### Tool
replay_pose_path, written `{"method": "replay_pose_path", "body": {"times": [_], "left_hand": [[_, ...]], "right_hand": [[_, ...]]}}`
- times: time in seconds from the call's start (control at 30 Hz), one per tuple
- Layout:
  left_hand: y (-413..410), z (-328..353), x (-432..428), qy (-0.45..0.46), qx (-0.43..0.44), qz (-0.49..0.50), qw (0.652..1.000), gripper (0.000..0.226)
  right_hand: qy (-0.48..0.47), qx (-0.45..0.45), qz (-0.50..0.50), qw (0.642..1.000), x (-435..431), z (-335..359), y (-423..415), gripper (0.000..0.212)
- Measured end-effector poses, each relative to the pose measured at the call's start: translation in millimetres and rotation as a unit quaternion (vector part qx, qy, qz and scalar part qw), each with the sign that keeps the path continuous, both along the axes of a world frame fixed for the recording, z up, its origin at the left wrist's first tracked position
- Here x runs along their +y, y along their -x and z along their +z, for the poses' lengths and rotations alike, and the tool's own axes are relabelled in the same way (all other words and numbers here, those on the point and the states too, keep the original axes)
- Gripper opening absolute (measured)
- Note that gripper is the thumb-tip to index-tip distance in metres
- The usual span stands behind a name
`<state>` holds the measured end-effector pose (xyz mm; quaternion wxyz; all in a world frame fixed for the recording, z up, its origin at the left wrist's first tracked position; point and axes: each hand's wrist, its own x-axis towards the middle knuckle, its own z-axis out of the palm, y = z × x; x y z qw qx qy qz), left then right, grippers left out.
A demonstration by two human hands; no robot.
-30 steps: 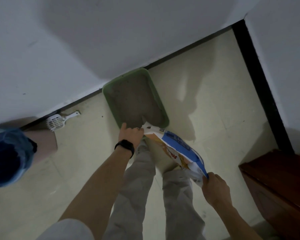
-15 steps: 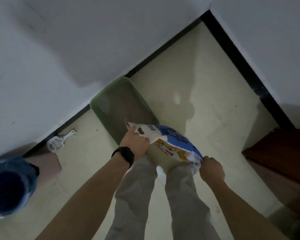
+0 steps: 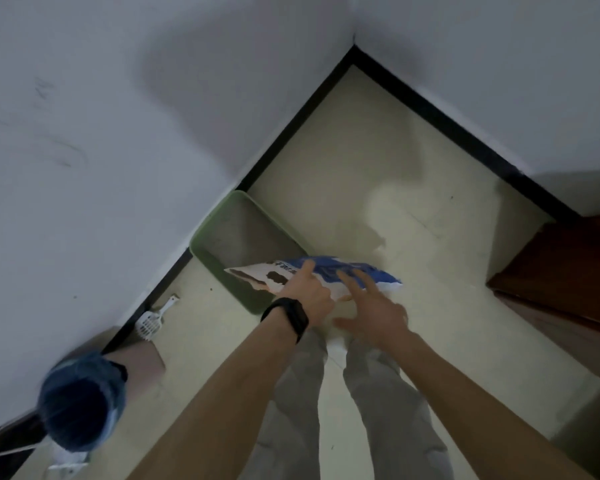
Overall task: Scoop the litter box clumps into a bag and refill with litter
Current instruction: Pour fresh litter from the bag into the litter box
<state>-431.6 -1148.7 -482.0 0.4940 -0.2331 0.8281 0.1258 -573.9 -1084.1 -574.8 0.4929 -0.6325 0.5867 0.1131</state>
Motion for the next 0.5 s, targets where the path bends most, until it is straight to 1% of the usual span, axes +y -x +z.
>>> {"method": "replay_pose_path", "body": {"times": [0.07, 0.17, 0.27, 0.3, 0.4, 0.47, 0.5], "left_hand": [[-7.0, 8.0, -0.7, 0.006, 0.001, 0.026, 1.0, 0.021], [-14.6, 16.6, -5.9, 0.023, 0.005, 0.043, 0.999, 0.021], [-19.7, 16.7, -14.6, 0.042, 0.021, 0.062, 0.997, 0.02], [-23.3, 17.8, -17.1, 0.051, 0.032, 0.075, 0.995, 0.02], [-47.0, 24.2, -20.6, 0.089, 0.088, 0.134, 0.983, 0.021], [-72.6, 22.5, -19.9, 0.13, 0.157, 0.178, 0.963, 0.023], [-86.6, 20.3, -19.3, 0.143, 0.193, 0.213, 0.947, 0.027]], "right_hand": [[-0.009, -0.022, 0.015, 1.0, -8.6, 9.0, -11.7, 0.085], [-0.013, -0.049, 0.023, 0.998, -15.0, 18.5, -28.3, 0.06], [0.064, -0.073, -0.038, 0.995, -27.8, 31.6, -40.9, 0.029], [0.086, -0.075, -0.05, 0.992, -32.3, 34.9, -43.1, 0.024], [0.113, -0.086, -0.053, 0.988, -45.2, 44.1, -44.6, 0.02], [0.127, -0.099, -0.045, 0.986, -53.6, 52.6, -44.7, 0.018], [0.134, -0.101, -0.039, 0.985, -57.1, 58.3, -44.7, 0.018]]}}
